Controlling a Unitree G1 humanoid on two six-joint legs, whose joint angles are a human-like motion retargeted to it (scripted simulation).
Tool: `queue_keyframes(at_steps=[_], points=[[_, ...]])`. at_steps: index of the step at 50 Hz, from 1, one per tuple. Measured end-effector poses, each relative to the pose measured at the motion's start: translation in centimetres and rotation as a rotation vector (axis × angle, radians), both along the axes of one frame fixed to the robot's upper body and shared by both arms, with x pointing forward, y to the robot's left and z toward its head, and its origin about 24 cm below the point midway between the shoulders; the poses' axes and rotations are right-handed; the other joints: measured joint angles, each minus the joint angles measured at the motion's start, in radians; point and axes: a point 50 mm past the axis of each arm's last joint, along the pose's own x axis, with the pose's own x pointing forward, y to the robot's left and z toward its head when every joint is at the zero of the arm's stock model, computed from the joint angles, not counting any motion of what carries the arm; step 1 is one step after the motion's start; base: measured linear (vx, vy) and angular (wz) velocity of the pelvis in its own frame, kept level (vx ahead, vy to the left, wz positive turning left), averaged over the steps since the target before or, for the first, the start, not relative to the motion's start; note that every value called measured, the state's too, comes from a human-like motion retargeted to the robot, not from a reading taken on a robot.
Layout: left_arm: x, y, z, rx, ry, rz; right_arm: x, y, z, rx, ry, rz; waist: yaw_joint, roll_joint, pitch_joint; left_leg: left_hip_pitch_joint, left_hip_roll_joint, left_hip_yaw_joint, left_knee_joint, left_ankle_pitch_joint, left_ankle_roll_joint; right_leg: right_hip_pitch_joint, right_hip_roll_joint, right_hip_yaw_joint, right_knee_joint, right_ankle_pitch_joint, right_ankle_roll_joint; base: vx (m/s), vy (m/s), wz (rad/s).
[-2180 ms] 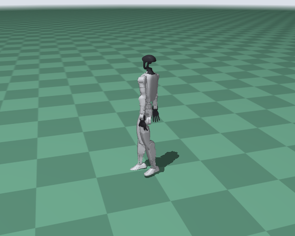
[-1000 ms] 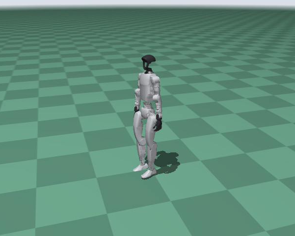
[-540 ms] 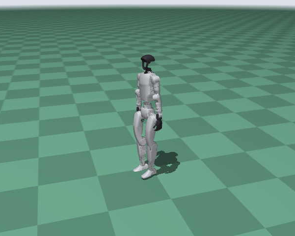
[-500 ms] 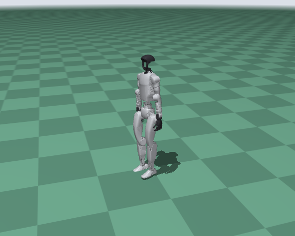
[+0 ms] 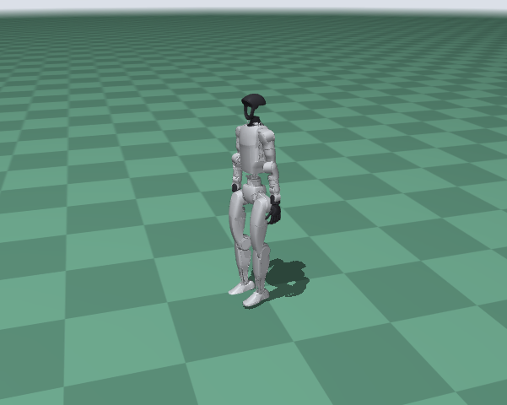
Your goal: In place motions
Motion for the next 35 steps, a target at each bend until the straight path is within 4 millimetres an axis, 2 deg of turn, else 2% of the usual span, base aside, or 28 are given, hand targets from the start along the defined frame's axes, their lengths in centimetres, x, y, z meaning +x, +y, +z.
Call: queue_keyframes(at_steps=[10,13,15,18,22,27,31,33,35], points=[[-1.8,0.4,0.3,0.027,0.056,0.011,0.3,-0.3,0.0,-0.013,-0.028,0.040,-0.026,0.008,0.015,0.011,0.032,0.082,-0.004,-0.020,-0.005,-0.046,0.022,0.074,0.019,0.026,-0.001,-0.01,-0.03,-0.43],[-1.2,1.2,0.3,0.038,0.056,-0.018,-0.3,-1.0,0.1,-0.040,-0.015,0.041,0.000,0.012,0.012,0.008,0.054,0.142,-0.005,-0.032,-0.010,-0.058,0.034,0.127,0.023,0.023,0.009,-0.02,-0.03,-0.82],[-0.1,1.9,0.3,0.044,0.038,-0.044,-1.2,-1.6,0.3,-0.064,0.012,0.012,-0.049,0.008,0.017,0.003,0.045,0.102,-0.001,-0.030,-0.007,-0.059,0.032,0.079,0.015,0.034,0.002,-0.01,-0.01,0.31],[2.3,3.2,0.3,0.056,-0.023,-0.058,-3.2,-2.7,0.6,-0.107,0.074,-0.033,-0.051,0.003,0.018,0.003,0.045,0.097,-0.003,-0.031,-0.006,-0.053,0.030,0.072,0.012,0.033,0.007,-0.01,-0.02,0.23],[7.1,4.5,0.5,0.076,-0.153,-0.045,-6.3,-3.7,1.2,-0.164,0.158,-0.118,-0.035,-0.004,0.016,-0.002,0.038,0.070,-0.002,-0.027,-0.005,-0.038,0.024,0.045,0.005,0.027,0.008,0.00,-0.01,0.34],[13.3,4.2,1.2,0.045,-0.344,-0.011,-9.4,-4.1,1.8,-0.215,0.239,-0.202,0.003,-0.007,0.016,-0.005,0.024,0.027,-0.007,-0.013,-0.004,-0.015,0.011,0.004,-0.001,0.014,0.008,0.00,0.02,0.45],[16.4,3.2,1.9,-0.004,-0.459,-0.030,-10.0,-3.9,1.9,-0.230,0.271,-0.213,0.027,-0.002,0.018,-0.009,0.014,-0.009,-0.008,-0.003,-0.005,0.003,0.003,-0.024,-0.006,0.003,0.007,-0.01,0.04,0.47],[16.9,2.7,2.0,-0.014,-0.479,-0.057,-9.3,-3.9,1.8,-0.229,0.270,-0.183,0.041,0.001,0.018,-0.010,0.009,-0.025,-0.008,-0.001,-0.005,0.011,-0.001,-0.037,-0.008,-0.002,0.007,-0.01,0.04,0.41],[16.3,2.2,1.8,-0.012,-0.469,-0.085,-7.7,-4.1,1.6,-0.233,0.266,-0.098,0.060,0.004,0.019,-0.008,0.005,-0.035,-0.009,0.000,-0.006,0.015,-0.003,-0.043,-0.009,-0.006,0.006,-0.01,0.04,0.26]])
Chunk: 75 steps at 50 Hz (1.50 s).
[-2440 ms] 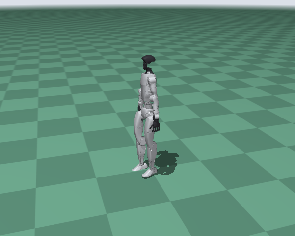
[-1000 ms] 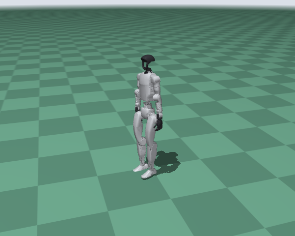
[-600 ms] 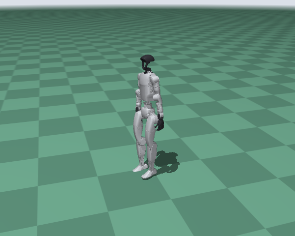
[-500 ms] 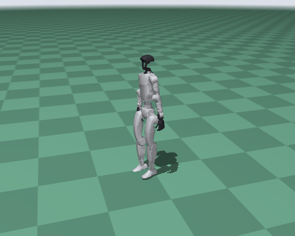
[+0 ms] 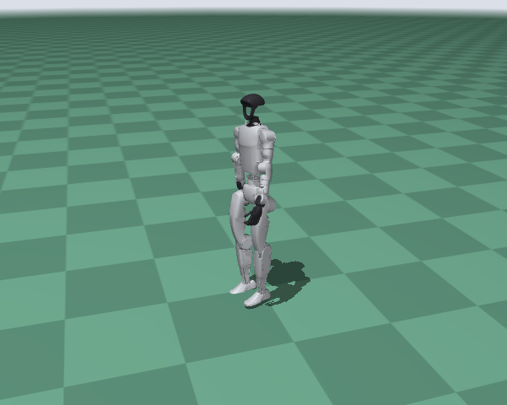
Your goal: In place motions
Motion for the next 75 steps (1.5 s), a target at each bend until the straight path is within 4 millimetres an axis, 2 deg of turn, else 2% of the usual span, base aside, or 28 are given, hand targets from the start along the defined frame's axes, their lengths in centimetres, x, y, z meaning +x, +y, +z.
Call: queue_keyframes(at_steps=[2,5,9,13,15,18,20,23,25,27,30,32,35,38,41,45,47,50,52,55,57,58,60,63,66,69,72,75], points=[[-1.5,-0.3,-0.4,0.007,0.041,-0.009,2.6,0.0,-0.3,0.008,-0.019,0.112,0.012,0.004,0.002,0.004,0.000,-0.001,-0.001,-0.001,-0.001,0.001,0.000,0.001,0.001,-0.001,-0.001,0.00,0.00,0.00],[-5.9,-0.8,-1.4,0.004,0.176,0.010,9.8,1.5,-0.7,0.074,-0.174,0.295,0.016,0.012,0.009,0.015,0.001,0.004,-0.006,-0.003,-0.001,0.003,0.003,0.008,-0.001,0.002,-0.003,0.00,0.00,0.00],[-14.1,-2.2,-2.0,-0.029,0.410,0.104,18.8,6.3,-0.1,0.244,-0.473,0.353,-0.003,0.021,0.009,0.026,0.005,0.023,-0.011,-0.012,-0.002,-0.001,0.012,0.029,-0.004,0.007,-0.009,0.02,-0.01,-0.11],[-22.5,-4.1,-0.8,-0.088,0.657,0.155,25.2,11.2,2.3,0.446,-0.734,0.339,-0.060,0.028,0.001,0.040,0.001,-0.018,-0.014,-0.028,-0.005,-0.011,0.004,0.007,0.002,0.004,-0.006,0.04,-0.02,0.16],[-25.7,-4.8,0.2,-0.118,0.757,0.165,27.0,13.1,3.5,0.532,-0.814,0.355,0.004,0.028,0.009,0.021,0.015,0.064,0.000,-0.024,-0.004,-0.027,0.020,0.089,0.006,0.015,-0.011,0.03,-0.02,-1.11],[-30.0,-5.6,2.0,-0.134,0.906,0.119,29.3,14.3,5.3,0.597,-0.927,0.401,0.020,0.025,0.012,0.027,0.019,0.081,-0.001,-0.035,-0.004,-0.039,0.025,0.106,0.008,0.020,-0.011,0.01,-0.04,-0.56],[-31.4,-6.2,2.8,-0.137,0.961,0.123,29.8,14.3,5.8,0.580,-0.963,0.447,0.023,0.022,0.014,0.029,0.021,0.087,-0.003,-0.038,-0.004,-0.042,0.025,0.110,0.008,0.022,-0.011,0.00,0.00,0.00],[-31.7,-7.3,3.0,-0.159,0.985,0.211,29.0,13.2,5.1,0.508,-0.944,0.526,0.019,0.021,0.019,0.030,0.024,0.095,-0.006,-0.038,-0.003,-0.046,0.029,0.116,0.008,0.024,-0.009,0.00,0.00,0.00],[-30.8,-7.7,2.6,-0.176,0.964,0.291,27.3,12.0,3.8,0.461,-0.872,0.561,0.010,0.021,0.019,0.028,0.025,0.097,-0.009,-0.037,-0.001,-0.048,0.030,0.116,0.007,0.025,-0.008,0.00,0.00,0.00],[-28.9,-7.4,1.7,-0.176,0.912,0.358,24.4,10.3,2.1,0.414,-0.752,0.554,0.001,0.020,0.015,0.023,0.024,0.093,-0.012,-0.033,0.000,-0.049,0.029,0.108,0.004,0.026,-0.007,0.00,0.00,0.00],[-24.7,-5.6,0.1,-0.126,0.800,0.411,18.3,7.2,-0.3,0.330,-0.536,0.455,-0.006,0.013,0.012,0.016,0.020,0.083,-0.013,-0.026,0.002,-0.042,0.024,0.085,-0.003,0.024,-0.005,0.03,-0.03,0.28],[-21.0,-3.8,-0.9,-0.059,0.699,0.410,13.3,5.1,-1.2,0.258,-0.377,0.334,-0.013,0.004,0.013,0.013,0.016,0.071,-0.013,-0.019,0.002,-0.032,0.018,0.064,-0.007,0.022,-0.004,0.01,-0.05,0.45],[-14.0,-1.1,-1.7,0.010,0.503,0.374,5.5,2.5,-1.1,0.140,-0.135,0.139,-0.018,-0.010,0.019,0.011,0.010,0.056,-0.014,-0.010,0.003,-0.018,0.012,0.043,-0.012,0.017,-0.002,0.00,-0.04,0.32],[-7.2,-0.1,-1.6,-0.002,0.297,0.319,-0.6,0.8,-0.1,0.040,0.037,-0.016,-0.017,-0.016,0.022,0.005,0.011,0.051,-0.014,-0.005,0.004,-0.015,0.009,0.038,-0.015,0.016,0.001,0.00,0.00,0.00],[-0.4,0.7,-0.2,-0.047,0.066,0.256,-5.6,-0.4,1.4,-0.038,0.145,-0.132,-0.032,-0.016,0.013,-0.008,0.014,0.051,-0.014,0.000,0.004,-0.018,0.009,0.029,-0.021,0.017,0.003,0.00,0.00,0.00],[6.3,1.3,2.6,-0.071,-0.186,0.152,-9.1,-1.4,2.9,-0.116,0.183,-0.211,-0.054,-0.016,0.011,-0.014,0.017,0.054,-0.015,0.002,0.005,-0.023,0.008,0.025,-0.023,0.019,0.003,0.00,0.00,0.00],[8.0,1.6,3.7,-0.032,-0.276,0.100,-10.1,-1.6,3.4,-0.147,0.196,-0.240,-0.053,-0.016,0.012,-0.011,0.017,0.058,-0.016,0.002,0.005,-0.023,0.007,0.025,-0.023,0.020,0.002,0.00,0.00,0.00],[8.7,2.1,4.4,0.059,-0.324,0.050,-10.7,-1.5,3.7,-0.171,0.210,-0.277,-0.040,-0.012,0.014,-0.006,0.016,0.062,-0.017,0.001,0.007,-0.021,0.006,0.027,-0.021,0.021,0.001,0.00,0.00,0.00],[7.8,2.1,3.9,0.100,-0.290,0.029,-10.0,-1.2,3.3,-0.162,0.207,-0.267,-0.034,-0.007,0.012,-0.003,0.016,0.062,-0.018,0.000,0.008,-0.020,0.008,0.029,-0.020,0.020,0.001,0.00,0.00,0.00],[4.6,1.5,2.1,0.089,-0.171,-0.004,-7.2,-1.1,2.2,-0.114,0.190,-0.159,-0.029,0.002,0.010,0.002,0.016,0.061,-0.018,-0.003,0.008,-0.020,0.012,0.035,-0.018,0.020,-0.001,-0.01,0.04,-0.02],[1.2,0.6,0.5,0.044,-0.044,-0.009,-4.0,-1.1,1.3,-0.075,0.153,-0.028,-0.033,0.007,0.013,0.011,0.014,0.054,-0.018,-0.006,0.009,-0.014,0.012,0.029,-0.019,0.023,0.000,-0.01,0.07,0.38],[-0.8,0.1,-0.2,0.019,0.029,-0.003,-2.0,-1.0,0.8,-0.053,0.123,0.043,-0.064,0.010,0.016,0.014,0.006,0.021,-0.015,-0.004,0.010,0.001,0.007,-0.004,-0.030,0.027,0.003,-0.01,0.07,0.42],[-5.3,-0.9,-1.4,-0.019,0.189,0.049,2.9,-0.6,-0.1,-0.005,0.039,0.198,-0.009,0.014,0.021,0.031,0.016,0.077,-0.017,-0.021,0.007,-0.016,0.014,0.059,-0.012,0.028,0.002,-0.03,0.07,-0.97],[-12.8,-2.8,-2.1,-0.059,0.452,0.168,11.1,2.0,-0.7,0.099,-0.165,0.354,0.043,0.024,0.024,0.043,0.031,0.128,-0.014,-0.039,0.003,-0.034,0.020,0.114,-0.001,0.035,0.010,-0.04,0.03,-0.99],[-20.1,-5.1,-1.2,-0.135,0.691,0.290,18.9,6.1,-0.1,0.237,-0.430,0.426,0.054,0.026,0.029,0.050,0.035,0.146,-0.016,-0.047,0.001,-0.041,0.028,0.137,0.000,0.041,0.006,-0.01,-0.02,-0.28],[-26.2,-7.1,0.6,-0.212,0.873,0.375,24.9,10.5,2.1,0.394,-0.678,0.441,0.047,0.028,0.030,0.050,0.038,0.148,-0.017,-0.048,-0.002,-0.047,0.035,0.149,0.002,0.043,0.003,0.00,0.00,0.00],[-30.5,-8.5,2.6,-0.236,0.992,0.431,28.8,13.9,4.8,0.535,-0.869,0.442,0.034,0.031,0.025,0.044,0.042,0.141,-0.018,-0.047,-0.004,-0.052,0.039,0.154,0.004,0.040,0.001,0.00,0.00,0.00],[-32.7,-9.3,3.7,-0.236,1.052,0.482,30.8,15.5,6.8,0.623,-0.998,0.463,0.026,0.033,0.016,0.037,0.042,0.129,-0.017,-0.045,-0.006,-0.054,0.040,0.149,0.003,0.037,0.000,0.01,0.01,0.21]])
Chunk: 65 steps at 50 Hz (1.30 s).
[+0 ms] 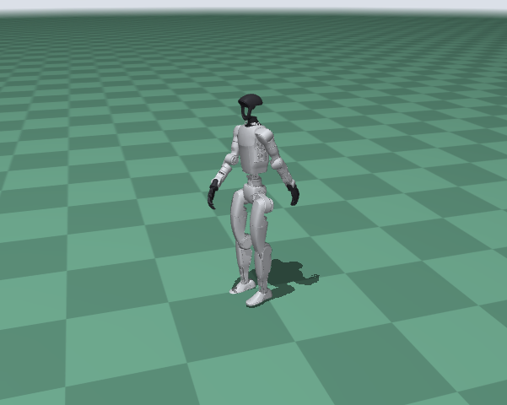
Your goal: In place motions
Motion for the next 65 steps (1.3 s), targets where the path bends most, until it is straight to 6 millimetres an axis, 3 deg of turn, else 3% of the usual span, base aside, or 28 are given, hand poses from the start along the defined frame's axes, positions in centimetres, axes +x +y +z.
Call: queue_keyframes(at_steps=[4,8,11,15,18,22,25,27,31,35,39,42,46,50,55,58,60,63,65], points=[[0.4,0.3,-0.3,0.021,-0.013,0.028,-0.1,-0.7,0.0,-0.018,-0.045,0.014,0.003,-0.007,-0.008,-0.008,-0.005,-0.017,0.003,0.002,-0.001,0.001,-0.005,-0.012,0.001,-0.005,-0.001,0.00,0.01,0.23],[4.3,1.7,-2.3,0.053,-0.132,-0.004,-3.6,-3.5,-2.9,-0.145,0.077,0.002,0.010,-0.013,-0.012,-0.015,-0.009,-0.031,0.006,0.004,-0.001,0.002,-0.010,-0.024,0.004,-0.011,-0.001,-0.01,0.00,0.15],[8.7,3.5,-3.9,0.090,-0.251,-0.066,-8.8,-6.5,-5.8,-0.277,0.277,-0.041,0.008,-0.013,-0.017,-0.021,-0.009,-0.039,0.009,0.005,-0.001,0.004,-0.013,-0.034,0.004,-0.015,0.001,0.00,0.00,0.00],[16.5,6.8,-5.3,0.162,-0.391,-0.212,-18.3,-11.4,-8.0,-0.514,0.588,-0.145,0.003,-0.011,-0.025,-0.035,-0.005,-0.051,0.016,0.010,-0.001,0.011,-0.015,-0.059,0.000,-0.018,0.005,0.00,0.01,0.11],[24.4,8.9,-5.4,0.220,-0.597,-0.328,-25.8,-14.5,-7.6,-0.652,0.813,-0.264,-0.003,-0.016,-0.020,-0.043,-0.008,-0.068,0.015,0.019,-0.001,0.019,-0.021,-0.087,-0.007,-0.019,0.009,-0.01,-0.01,0.29],[34.2,9.8,-3.4,0.253,-0.943,-0.416,-34.3,-16.5,-5.8,-0.713,1.060,-0.446,0.005,-0.023,-0.015,-0.046,-0.012,-0.069,0.012,0.025,0.002,0.027,-0.026,-0.108,-0.015,-0.019,0.014,0.00,0.00,0.00],[39.7,9.6,-1.1,0.274,-1.164,-0.432,-39.0,-17.3,-4.1,-0.740,1.171,-0.575,0.009,-0.025,-0.015,-0.047,-0.011,-0.060,0.017,0.022,0.002,0.028,-0.028,-0.111,-0.017,-0.017,0.015,0.00,0.00,0.00],[42.1,9.5,0.3,0.296,-1.269,-0.450,-41.2,-17.6,-3.1,-0.766,1.223,-0.648,0.010,-0.025,-0.013,-0.044,-0.011,-0.054,0.019,0.019,0.004,0.031,-0.029,-0.110,-0.018,-0.017,0.014,0.00,0.00,0.00],[44.1,9.3,1.8,0.338,-1.375,-0.544,-43.6,-17.6,-1.9,-0.796,1.298,-0.745,0.018,-0.019,-0.009,-0.038,-0.012,-0.052,0.017,0.018,0.006,0.037,-0.028,-0.113,-0.017,-0.019,0.011,0.00,0.00,0.00],[42.6,9.2,0.8,0.348,-1.310,-0.713,-42.7,-16.7,-2.6,-0.727,1.315,-0.772,0.032,-0.008,-0.011,-0.039,-0.014,-0.065,0.016,0.019,0.007,0.043,-0.026,-0.122,-0.020,-0.023,0.009,0.01,0.03,0.16],[37.2,8.8,-2.3,0.238,-1.109,-0.835,-38.1,-15.6,-4.9,-0.638,1.198,-0.689,0.046,-0.001,-0.016,-0.038,-0.020,-0.089,0.013,0.024,0.007,0.051,-0.026,-0.132,-0.022,-0.028,0.005,0.00,0.04,0.31],[30.5,8.2,-4.6,0.135,-0.882,-0.810,-32.8,-14.8,-6.7,-0.584,1.055,-0.565,0.061,0.001,-0.021,-0.032,-0.026,-0.099,0.008,0.024,0.007,0.053,-0.026,-0.131,-0.022,-0.030,0.003,0.00,0.03,0.15],[19.3,6.6,-5.7,0.073,-0.535,-0.575,-23.1,-13.3,-7.9,-0.509,0.807,-0.368,0.070,0.004,-0.027,-0.020,-0.028,-0.097,0.004,0.019,0.007,0.050,-0.024,-0.118,-0.018,-0.030,0.000,0.00,0.00,0.00],[9.4,4.0,-4.2,0.081,-0.273,-0.241,-13.5,-9.9,-7.3,-0.366,0.517,-0.244,0.067,0.010,-0.031,-0.013,-0.026,-0.086,0.001,0.010,0.005,0.039,-0.019,-0.095,-0.012,-0.029,-0.002,0.00,0.00,0.00],[0.9,1.9,-0.7,0.089,-0.046,-0.011,-5.5,-5.7,-4.3,-0.125,0.243,-0.204,0.069,0.017,-0.037,-0.013,-0.021,-0.081,0.000,0.004,0.002,0.026,-0.014,-0.077,-0.006,-0.029,-0.003,0.00,0.00,0.00],[-1.7,1.6,0.9,0.103,0.057,0.010,-3.2,-4.3,-2.8,-0.043,0.150,-0.181,0.071,0.017,-0.038,-0.014,-0.021,-0.084,0.000,0.005,0.000,0.026,-0.014,-0.079,-0.005,-0.031,-0.004,0.00,0.00,0.00],[-2.4,1.5,1.3,0.112,0.092,0.007,-2.6,-4.1,-2.3,-0.028,0.110,-0.166,0.070,0.017,-0.039,-0.015,-0.021,-0.085,-0.001,0.006,-0.001,0.026,-0.014,-0.081,-0.005,-0.031,-0.004,0.00,0.00,0.00],[-1.2,1.5,0.6,0.117,0.066,0.023,-3.2,-4.8,-2.6,-0.064,0.099,-0.151,0.065,0.017,-0.043,-0.020,-0.022,-0.088,0.000,0.008,-0.001,0.025,-0.016,-0.086,-0.006,-0.031,-0.004,0.00,0.00,0.00],[0.9,1.6,-0.6,0.125,-0.001,0.072,-4.6,-5.6,-3.5,-0.114,0.132,-0.147,0.061,0.016,-0.045,-0.024,-0.023,-0.090,0.001,0.009,-0.001,0.024,-0.017,-0.091,-0.008,-0.030,-0.004,0.00,0.00,0.00]])
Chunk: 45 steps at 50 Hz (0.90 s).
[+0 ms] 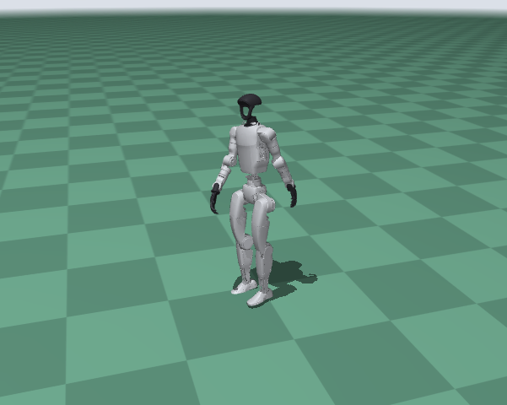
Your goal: In place motions
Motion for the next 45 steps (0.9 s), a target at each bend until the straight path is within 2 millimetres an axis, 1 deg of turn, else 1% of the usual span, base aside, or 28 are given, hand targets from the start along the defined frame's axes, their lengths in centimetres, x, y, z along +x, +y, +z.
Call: queue_keyframes(at_steps=[2,4,6,8,10,12,15,18,20,22,25,27,29,31,33,35,36,39,42,45], points=[[2.9,0.1,-1.4,0.020,-0.093,0.056,-2.4,-1.2,-1.4,-0.056,0.088,-0.010,-0.003,-0.002,-0.002,-0.002,-0.001,0.000,0.000,0.002,0.000,0.001,-0.002,-0.008,-0.003,0.002,0.000,0.00,0.00,0.00],[6.5,0.6,-2.8,0.045,-0.193,0.089,-5.8,-2.7,-2.9,-0.121,0.213,-0.039,-0.005,-0.004,-0.003,-0.002,-0.002,0.001,-0.001,0.003,0.001,0.004,-0.003,-0.016,-0.005,0.003,0.001,0.00,0.00,0.00],[10.3,1.3,-4.0,0.069,-0.300,0.081,-10.0,-4.3,-4.0,-0.192,0.368,-0.087,-0.008,-0.007,-0.004,-0.002,-0.003,-0.001,-0.001,0.005,0.002,0.008,-0.004,-0.021,-0.006,0.003,0.001,0.00,0.00,0.00],[14.3,2.4,-4.7,0.084,-0.409,0.027,-14.8,-6.0,-4.6,-0.262,0.538,-0.155,-0.012,-0.010,-0.002,-0.002,-0.004,-0.004,0.001,0.006,0.003,0.013,-0.005,-0.026,-0.008,0.003,0.002,0.00,0.00,0.00],[18.6,3.5,-5.1,0.083,-0.524,-0.071,-19.6,-7.3,-4.5,-0.320,0.701,-0.251,-0.017,-0.013,0.001,-0.002,-0.005,-0.007,0.004,0.006,0.005,0.018,-0.007,-0.031,-0.009,0.003,0.004,0.00,0.00,0.00],[23.0,4.4,-5.0,0.065,-0.654,-0.197,-24.0,-8.5,-4.0,-0.364,0.826,-0.367,-0.019,-0.014,0.006,-0.004,-0.004,-0.006,0.007,0.006,0.005,0.022,-0.009,-0.035,-0.010,0.003,0.006,0.00,0.00,0.00],[29.3,5.2,-4.1,0.047,-0.860,-0.380,-29.4,-9.4,-2.8,-0.414,0.949,-0.527,-0.022,-0.016,0.009,-0.009,-0.002,0.003,0.010,0.005,0.004,0.021,-0.011,-0.038,-0.012,0.002,0.008,0.00,0.00,0.00],[34.6,5.4,-2.6,0.062,-1.050,-0.508,-33.3,-10.0,-1.5,-0.453,1.014,-0.628,-0.023,-0.017,0.009,-0.011,-0.002,0.013,0.013,0.003,0.005,0.018,-0.013,-0.035,-0.011,0.003,0.008,0.00,0.00,0.00],[37.2,5.4,-1.5,0.090,-1.149,-0.571,-35.3,-10.5,-0.7,-0.484,1.052,-0.660,-0.023,-0.019,0.009,-0.011,-0.002,0.019,0.013,0.002,0.006,0.017,-0.015,-0.034,-0.011,0.004,0.008,0.00,0.00,0.00],[39.0,5.3,-0.5,0.121,-1.220,-0.619,-36.6,-10.9,0.0,-0.521,1.081,-0.670,-0.023,-0.019,0.010,-0.011,-0.002,0.021,0.015,0.001,0.005,0.016,-0.016,-0.034,-0.011,0.005,0.007,0.00,0.00,0.00],[40.4,5.1,0.3,0.157,-1.281,-0.674,-37.4,-11.4,0.6,-0.571,1.105,-0.657,-0.026,-0.015,0.014,-0.013,-0.003,0.020,0.016,0.002,0.005,0.015,-0.017,-0.035,-0.011,0.005,0.006,0.00,0.00,0.00],[40.2,5.1,0.2,0.156,-1.279,-0.698,-37.0,-11.4,0.4,-0.576,1.100,-0.647,-0.026,-0.011,0.015,-0.014,-0.003,0.017,0.015,0.003,0.005,0.014,-0.017,-0.035,-0.010,0.005,0.006,0.00,0.00,0.00],[39.0,5.1,-0.4,0.138,-1.241,-0.724,-35.7,-11.1,-0.3,-0.553,1.073,-0.635,-0.024,-0.005,0.014,-0.016,-0.002,0.011,0.014,0.004,0.004,0.013,-0.015,-0.036,-0.011,0.005,0.005,0.00,0.00,0.00],[37.0,5.1,-1.4,0.111,-1.170,-0.740,-33.7,-10.7,-1.2,-0.518,1.031,-0.613,-0.020,-0.002,0.013,-0.017,-0.003,0.004,0.013,0.006,0.003,0.013,-0.014,-0.037,-0.011,0.005,0.004,0.00,0.00,0.00],[34.2,5.3,-2.6,0.076,-1.065,-0.746,-31.3,-10.1,-2.1,-0.479,0.978,-0.569,-0.012,-0.002,0.011,-0.015,-0.003,0.000,0.011,0.007,0.002,0.014,-0.013,-0.037,-0.012,0.006,0.003,0.00,0.00,0.00],[30.5,5.5,-3.8,0.039,-0.929,-0.735,-28.2,-9.5,-3.1,-0.442,0.913,-0.499,-0.003,-0.006,0.011,-0.010,-0.005,-0.002,0.011,0.006,0.001,0.016,-0.012,-0.036,-0.011,0.007,0.002,0.00,0.00,0.00],[28.4,5.6,-4.3,0.022,-0.851,-0.718,-26.3,-9.1,-3.5,-0.425,0.872,-0.454,0.002,-0.008,0.012,-0.005,-0.005,-0.001,0.010,0.006,0.001,0.016,-0.012,-0.034,-0.010,0.008,0.001,0.00,0.00,0.00],[21.6,5.6,-5.0,-0.024,-0.612,-0.639,-19.9,-7.4,-4.4,-0.359,0.726,-0.305,0.016,-0.016,0.019,0.008,-0.004,0.003,0.006,0.003,0.000,0.018,-0.009,-0.026,-0.006,0.011,0.000,0.00,0.00,0.00],[14.8,4.9,-4.7,-0.046,-0.407,-0.520,-12.9,-4.6,-4.5,-0.254,0.542,-0.166,0.022,-0.022,0.030,0.019,-0.001,0.008,0.002,0.000,-0.001,0.016,-0.004,-0.013,-0.003,0.013,-0.001,0.00,-0.04,-0.06],[8.8,3.7,-3.6,-0.056,-0.269,-0.395,-6.7,-1.4,-3.4,-0.125,0.344,-0.076,0.024,-0.025,0.032,0.025,0.004,0.015,-0.001,-0.004,-0.003,0.009,0.003,0.004,0.001,0.014,-0.002,0.00,0.00,0.00]])
